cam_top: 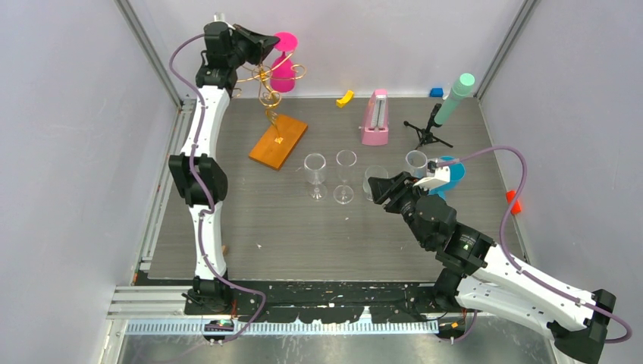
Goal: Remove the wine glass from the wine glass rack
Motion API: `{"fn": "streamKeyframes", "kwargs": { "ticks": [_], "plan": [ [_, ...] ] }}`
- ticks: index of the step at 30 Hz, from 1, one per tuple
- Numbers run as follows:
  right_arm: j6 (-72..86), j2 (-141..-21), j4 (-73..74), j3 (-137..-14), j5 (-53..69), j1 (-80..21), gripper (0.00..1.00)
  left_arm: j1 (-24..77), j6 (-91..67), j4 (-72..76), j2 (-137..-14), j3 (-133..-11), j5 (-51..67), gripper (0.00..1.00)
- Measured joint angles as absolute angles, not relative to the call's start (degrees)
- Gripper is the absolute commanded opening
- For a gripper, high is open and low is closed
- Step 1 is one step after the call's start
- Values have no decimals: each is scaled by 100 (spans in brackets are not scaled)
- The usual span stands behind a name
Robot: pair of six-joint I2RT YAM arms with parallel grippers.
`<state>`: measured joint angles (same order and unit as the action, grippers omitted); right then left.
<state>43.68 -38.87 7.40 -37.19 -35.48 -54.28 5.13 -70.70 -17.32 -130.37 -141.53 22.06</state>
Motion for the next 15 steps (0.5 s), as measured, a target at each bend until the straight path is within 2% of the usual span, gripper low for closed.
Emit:
{"fn": "streamKeyframes", "kwargs": {
  "ticks": [7, 15],
  "plan": [
    [4379, -3887, 740, -3719, -3548, -5428, 52, 513, -7358, -1090, -13034, -13965, 2436, 0],
    [4401, -3889, 740, -3719, -3544, -5428, 52, 513, -7356, -1052, -13023, -13970, 2735, 0]
  ]
}}
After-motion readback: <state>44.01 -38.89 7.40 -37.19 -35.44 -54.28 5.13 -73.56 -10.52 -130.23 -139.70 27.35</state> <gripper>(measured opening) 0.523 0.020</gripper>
